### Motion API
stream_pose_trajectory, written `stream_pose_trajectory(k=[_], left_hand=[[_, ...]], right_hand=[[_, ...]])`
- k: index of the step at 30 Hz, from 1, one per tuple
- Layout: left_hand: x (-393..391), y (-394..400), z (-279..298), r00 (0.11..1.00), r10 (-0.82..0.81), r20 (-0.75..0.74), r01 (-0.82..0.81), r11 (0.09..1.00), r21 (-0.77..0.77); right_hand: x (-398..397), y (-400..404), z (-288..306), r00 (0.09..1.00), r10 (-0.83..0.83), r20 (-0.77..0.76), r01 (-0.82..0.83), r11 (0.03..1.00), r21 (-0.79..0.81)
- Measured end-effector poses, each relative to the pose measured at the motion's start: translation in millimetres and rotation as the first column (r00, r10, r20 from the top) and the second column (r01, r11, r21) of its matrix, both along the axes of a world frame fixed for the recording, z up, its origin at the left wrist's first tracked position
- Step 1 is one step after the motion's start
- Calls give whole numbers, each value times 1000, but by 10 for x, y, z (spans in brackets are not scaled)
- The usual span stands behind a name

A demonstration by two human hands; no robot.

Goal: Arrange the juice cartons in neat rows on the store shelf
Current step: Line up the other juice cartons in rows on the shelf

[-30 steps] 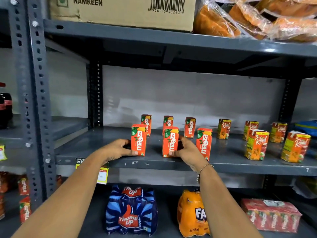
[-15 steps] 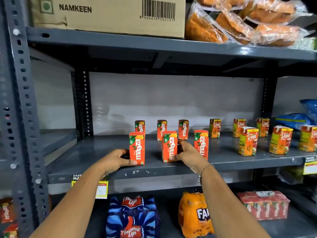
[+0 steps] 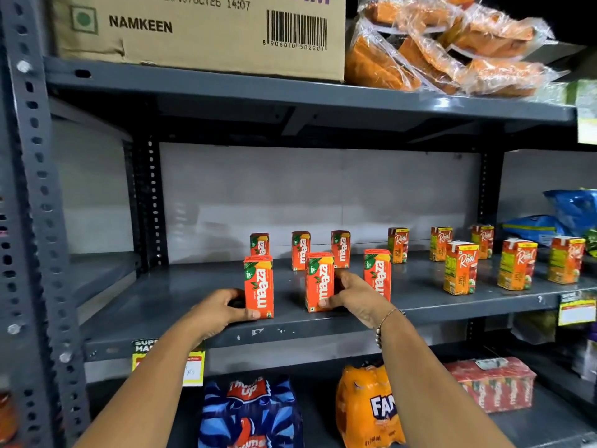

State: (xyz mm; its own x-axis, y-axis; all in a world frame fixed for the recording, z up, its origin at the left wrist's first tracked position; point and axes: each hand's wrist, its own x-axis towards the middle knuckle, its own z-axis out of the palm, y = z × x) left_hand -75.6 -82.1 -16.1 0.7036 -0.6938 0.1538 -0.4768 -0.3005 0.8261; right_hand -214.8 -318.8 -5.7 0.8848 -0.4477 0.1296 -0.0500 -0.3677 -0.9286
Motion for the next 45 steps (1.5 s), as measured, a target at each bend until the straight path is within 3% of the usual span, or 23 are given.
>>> stream_pose_trajectory(k=[5,33,40,43,45], left_hand=[[-24,16,8,998,57,9,-57,998,32],[-85,26,48,999,49,-4,-49,999,17],[-103,21,60,998,50,-22,-51,998,-21],[-119,15,73,999,44,-32,-44,999,-9],[-129,11,84,998,38,-42,-38,999,2]], right_hand=[[4,3,1,1000,5,-5,-5,1000,-4],[-62,113,48,1000,-17,-4,17,999,-39],[-305,226,-3,973,-164,163,209,927,-312],[-596,74,-51,949,-235,211,293,904,-311],[-770,-99,-74,884,-360,298,441,855,-272]])
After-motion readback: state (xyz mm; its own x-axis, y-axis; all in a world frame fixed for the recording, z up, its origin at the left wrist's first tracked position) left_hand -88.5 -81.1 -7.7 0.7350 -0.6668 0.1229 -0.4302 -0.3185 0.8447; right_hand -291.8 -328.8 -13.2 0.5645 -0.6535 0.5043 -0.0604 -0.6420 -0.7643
